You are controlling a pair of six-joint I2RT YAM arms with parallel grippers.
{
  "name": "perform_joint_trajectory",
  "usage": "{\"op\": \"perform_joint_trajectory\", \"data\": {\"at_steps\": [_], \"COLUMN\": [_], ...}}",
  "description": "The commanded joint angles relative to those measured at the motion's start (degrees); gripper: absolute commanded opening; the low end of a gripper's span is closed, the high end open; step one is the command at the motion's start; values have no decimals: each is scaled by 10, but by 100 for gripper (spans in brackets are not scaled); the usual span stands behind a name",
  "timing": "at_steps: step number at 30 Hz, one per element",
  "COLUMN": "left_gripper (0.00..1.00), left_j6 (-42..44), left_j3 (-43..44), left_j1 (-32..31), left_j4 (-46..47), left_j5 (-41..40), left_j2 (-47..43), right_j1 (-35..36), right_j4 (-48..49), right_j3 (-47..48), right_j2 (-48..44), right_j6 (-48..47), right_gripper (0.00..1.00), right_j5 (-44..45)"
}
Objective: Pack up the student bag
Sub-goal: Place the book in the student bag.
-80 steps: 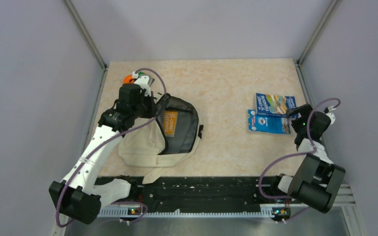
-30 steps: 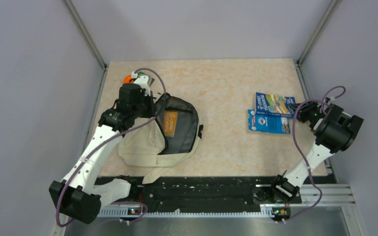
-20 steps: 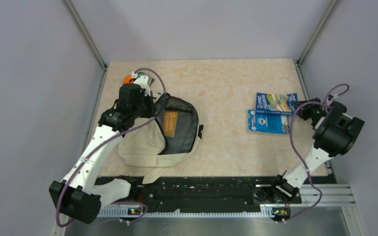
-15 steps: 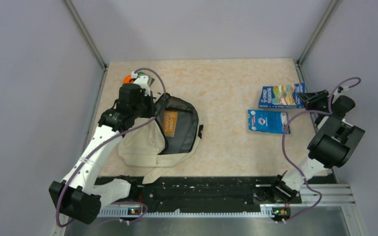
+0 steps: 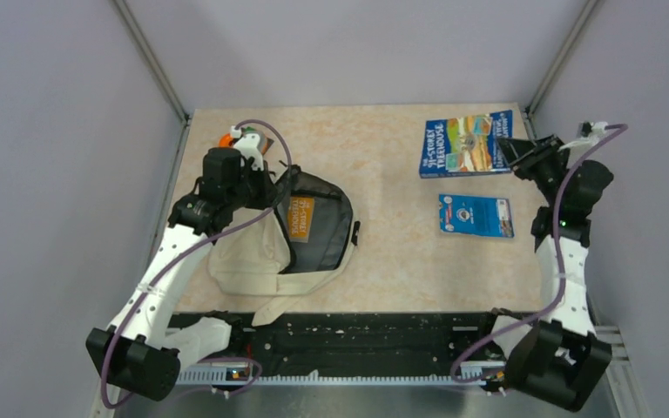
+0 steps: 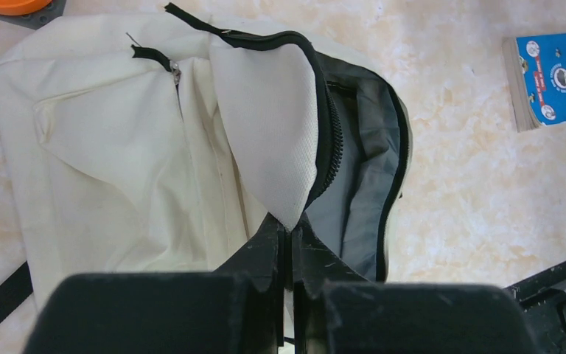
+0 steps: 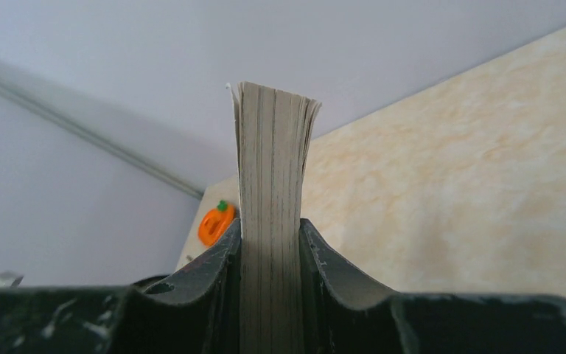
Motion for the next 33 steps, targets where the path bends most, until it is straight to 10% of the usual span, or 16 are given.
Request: {"op": "perform_joint_trajectory", "data": {"at_steps": [1,14,33], "left_gripper": [0,0,0], "left_j6": [27,27,20], "left_j3": [7,0,-6], "left_j1": [4,18,18], "left_j4": [46,55,65], "left_j5": [41,49,45], "left_j2": [-29,-21,-31], "right_j1": [87,478,642], "right_j4": [-35,12,235], "right_j3": [-37,-112,-7], "right_j2": [-92,-100,223], "right_j6": [26,86,122], "right_gripper": [0,0,0], "right_j5": [59,298,409]}}
